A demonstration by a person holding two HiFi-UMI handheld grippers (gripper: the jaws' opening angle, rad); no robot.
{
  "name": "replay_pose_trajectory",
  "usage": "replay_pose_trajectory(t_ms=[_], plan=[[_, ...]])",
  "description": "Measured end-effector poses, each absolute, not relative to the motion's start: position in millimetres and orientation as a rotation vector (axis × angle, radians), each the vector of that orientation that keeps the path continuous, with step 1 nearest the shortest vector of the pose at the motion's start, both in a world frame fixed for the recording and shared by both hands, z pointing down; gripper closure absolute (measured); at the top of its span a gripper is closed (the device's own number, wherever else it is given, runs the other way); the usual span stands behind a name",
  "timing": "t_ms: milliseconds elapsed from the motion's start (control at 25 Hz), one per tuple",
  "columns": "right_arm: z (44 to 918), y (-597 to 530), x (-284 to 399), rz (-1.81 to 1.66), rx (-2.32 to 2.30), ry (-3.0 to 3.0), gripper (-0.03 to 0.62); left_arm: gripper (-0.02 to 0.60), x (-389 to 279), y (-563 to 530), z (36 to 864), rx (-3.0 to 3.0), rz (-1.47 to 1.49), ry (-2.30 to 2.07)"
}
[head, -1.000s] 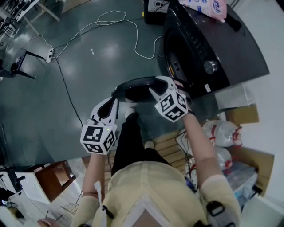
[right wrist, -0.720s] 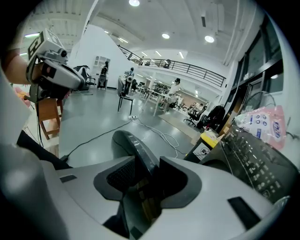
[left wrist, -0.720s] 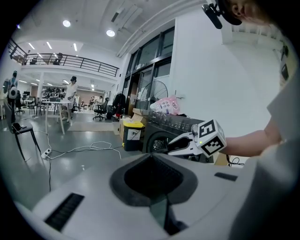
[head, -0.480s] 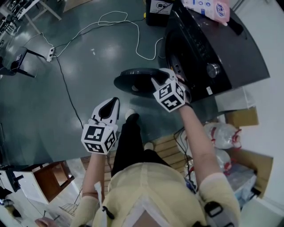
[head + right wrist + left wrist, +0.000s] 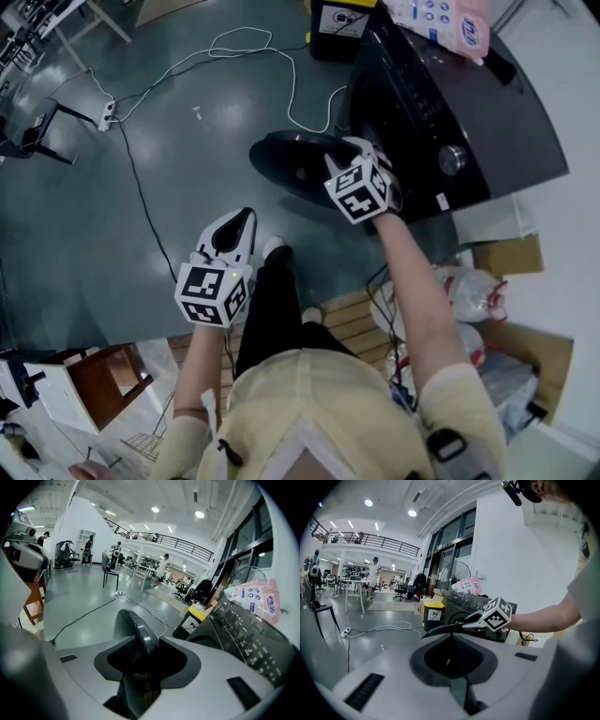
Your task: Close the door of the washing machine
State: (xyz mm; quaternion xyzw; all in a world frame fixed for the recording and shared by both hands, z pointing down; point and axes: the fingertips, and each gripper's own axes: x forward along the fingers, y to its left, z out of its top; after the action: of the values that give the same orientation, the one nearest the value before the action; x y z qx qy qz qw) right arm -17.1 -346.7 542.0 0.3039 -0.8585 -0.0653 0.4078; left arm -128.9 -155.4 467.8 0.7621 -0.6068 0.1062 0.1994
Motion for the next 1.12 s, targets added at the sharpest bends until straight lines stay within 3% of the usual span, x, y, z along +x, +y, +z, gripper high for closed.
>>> replay_pose_trajectory(t_ms=[1120], plan=[[550,-460,10,-0.291,0.982,-1.997,0.450,0.571,-132,-228,492,2.144,0.319,-1.643]])
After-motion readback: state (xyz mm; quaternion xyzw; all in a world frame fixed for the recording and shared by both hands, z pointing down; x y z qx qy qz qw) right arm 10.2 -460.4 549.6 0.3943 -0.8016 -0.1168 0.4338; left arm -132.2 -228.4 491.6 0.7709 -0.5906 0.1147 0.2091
